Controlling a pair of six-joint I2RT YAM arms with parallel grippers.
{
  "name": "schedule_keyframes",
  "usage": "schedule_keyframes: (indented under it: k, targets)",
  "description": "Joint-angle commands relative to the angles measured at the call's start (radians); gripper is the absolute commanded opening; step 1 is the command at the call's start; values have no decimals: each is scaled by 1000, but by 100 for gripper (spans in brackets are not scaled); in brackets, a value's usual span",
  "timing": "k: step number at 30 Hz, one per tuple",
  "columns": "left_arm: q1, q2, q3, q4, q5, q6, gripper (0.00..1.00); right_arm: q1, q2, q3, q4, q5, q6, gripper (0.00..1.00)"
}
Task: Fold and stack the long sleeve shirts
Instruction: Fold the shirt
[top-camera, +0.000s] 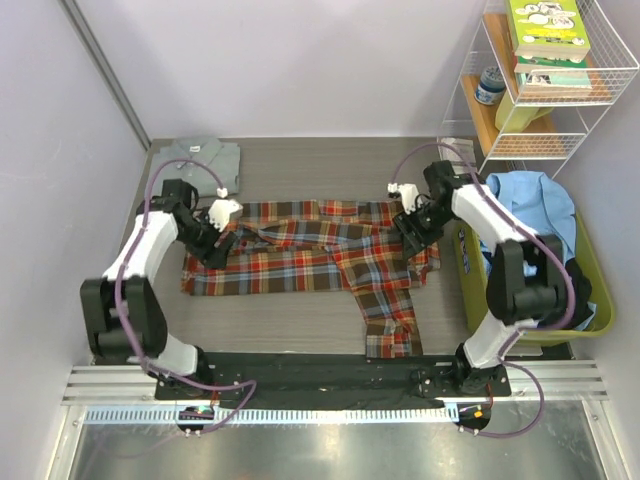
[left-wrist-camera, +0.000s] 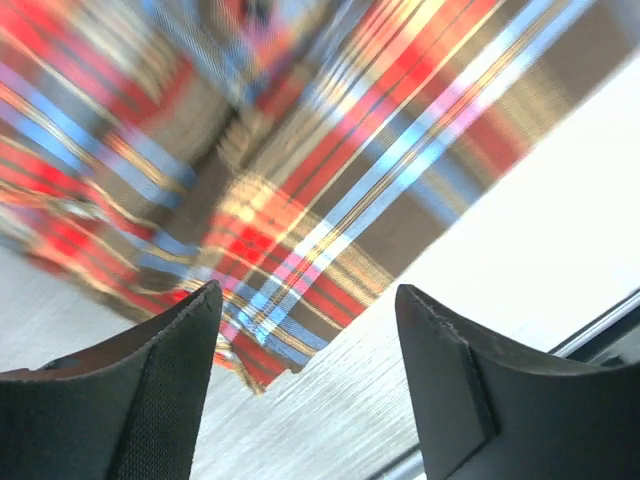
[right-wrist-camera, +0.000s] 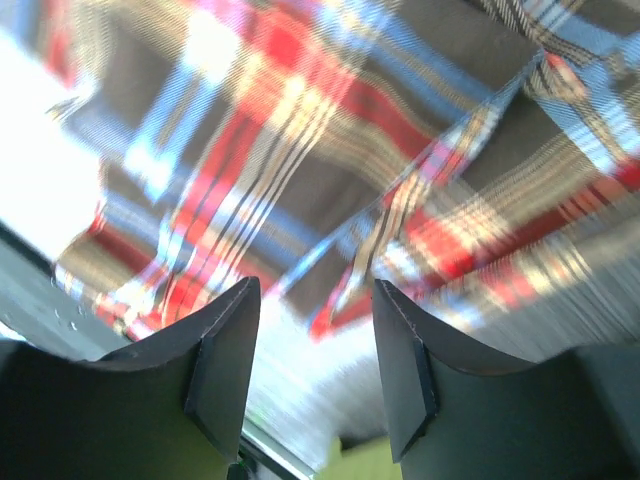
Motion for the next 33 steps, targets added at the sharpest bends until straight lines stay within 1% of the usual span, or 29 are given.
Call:
schedule_keyframes:
  k: [1,2,3,4,5,6,7,8,10,13,18,21,23,25,26,27,28,29,30,31,32,33]
  targets:
    - [-128,-180,68,-77,163,26,72,34,-216,-43,-163,-71,-206,54]
    - [-160,-210,71,-79,192,22,73,50,-281,-102,-176,-69,-277,54]
    - [-164,-220,77,-80,214,8,74,110,-323,-136,-181,-63,-311,54]
    - [-164,-230,91,-76,250,-10,75,151,-358,-177,-173,-11,-354,54]
    - [-165,-227,102,-63,260,-67,75,206,-424,-264,-130,28,-360,54]
    - [-165,-227,111,-60,272,-90,75,253,-449,-306,-109,74,-366,55]
    - [-165,-224,119,-65,292,-108,75,343,-466,-346,-72,132,-366,56]
    - [-165,-224,126,-65,326,-127,75,378,-481,-406,-60,155,-362,58]
    - [-164,-242,116,-48,350,-185,76,459,-471,-452,-11,190,-349,62]
    - [-164,-306,73,-1,357,-239,78,504,-440,-530,58,221,-325,63]
    - [-164,-421,5,32,297,-259,81,564,-350,-604,169,264,-290,63]
    - [-164,-451,-8,20,291,-256,81,576,-284,-623,241,283,-270,58]
    - [-164,-463,-10,13,289,-253,80,577,-253,-604,261,278,-254,37]
    - [-165,-475,-5,-5,295,-228,79,577,-228,-546,229,243,-230,1]
    - [-165,-477,-1,-16,300,-215,79,577,-230,-519,209,220,-222,1]
    - [-165,-477,11,-32,307,-199,79,573,-236,-488,180,145,-219,1]
    - [-165,-472,19,-71,341,-176,78,567,-250,-415,122,107,-218,1]
    - [-165,-472,25,-89,355,-126,78,558,-253,-373,91,58,-219,1]
    - [-174,-469,28,-97,367,-110,78,541,-248,-330,65,19,-219,1]
    - [-187,-471,27,-102,364,-89,78,532,-236,-237,-2,-65,-231,1]
    - [-202,-469,22,-99,355,-57,79,522,-198,-189,-36,-102,-237,1]
    - [-248,-472,10,-90,343,-43,79,510,-169,-143,-71,-136,-248,1]
